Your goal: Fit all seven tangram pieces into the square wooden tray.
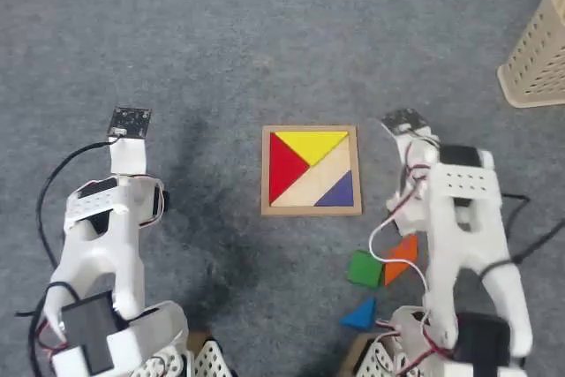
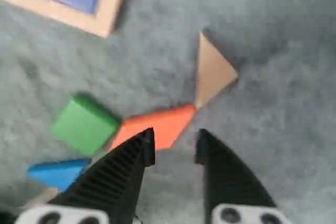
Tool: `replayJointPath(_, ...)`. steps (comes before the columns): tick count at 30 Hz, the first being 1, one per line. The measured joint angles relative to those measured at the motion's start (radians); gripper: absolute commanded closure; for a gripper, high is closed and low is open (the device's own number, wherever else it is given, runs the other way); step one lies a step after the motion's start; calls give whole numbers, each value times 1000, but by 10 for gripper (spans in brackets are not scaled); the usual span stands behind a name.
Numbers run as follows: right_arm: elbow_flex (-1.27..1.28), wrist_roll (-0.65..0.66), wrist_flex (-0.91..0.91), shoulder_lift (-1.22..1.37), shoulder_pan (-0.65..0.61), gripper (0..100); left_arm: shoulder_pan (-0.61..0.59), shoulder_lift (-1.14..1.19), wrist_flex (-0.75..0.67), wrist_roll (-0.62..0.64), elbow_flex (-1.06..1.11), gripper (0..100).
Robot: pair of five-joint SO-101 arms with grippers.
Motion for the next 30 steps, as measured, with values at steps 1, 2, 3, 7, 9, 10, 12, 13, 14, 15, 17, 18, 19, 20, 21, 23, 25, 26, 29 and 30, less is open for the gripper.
replayJointPath(1,6,12,-2,-12,14,819,0,0,0,0,0,823)
replayJointPath(2,12,21,-11,-20,28,818,0,0,0,0,0,823)
replayJointPath(3,20,29,-20,-25,40,818,0,0,0,0,0,823)
replayJointPath(7,89,64,-103,-28,43,784,0,0,0,0,0,823)
replayJointPath(9,126,63,-144,-28,46,737,0,0,0,0,0,823)
replayJointPath(10,143,61,-157,-28,46,722,0,0,0,0,0,823)
replayJointPath(12,149,44,-169,-28,38,717,0,0,0,0,0,823)
replayJointPath(13,150,40,-172,-28,18,716,0,0,0,0,0,823)
replayJointPath(14,150,38,-176,-28,-8,716,0,0,0,0,0,823)
replayJointPath(15,150,38,-186,-28,-34,716,0,0,0,0,0,823)
replayJointPath(17,150,35,-222,-28,-78,717,0,0,0,0,0,823)
replayJointPath(18,150,35,-242,-28,-87,717,0,0,0,0,0,823)
replayJointPath(19,150,35,-264,-28,-91,717,0,0,0,0,0,823)
replayJointPath(20,150,35,-282,-28,-87,717,0,0,0,0,0,823)
replayJointPath(21,150,35,-298,-28,-86,717,0,0,0,0,0,823)
replayJointPath(23,150,54,-321,-28,-86,717,0,0,0,0,0,823)
replayJointPath(25,147,74,-333,-14,-87,717,0,0,0,0,0,823)
replayJointPath(26,141,78,-334,6,-91,717,0,0,0,0,0,823)
replayJointPath(29,98,83,-336,107,-52,721,0,0,0,0,0,824)
replayJointPath(30,84,83,-336,144,-38,736,0,0,0,0,0,824)
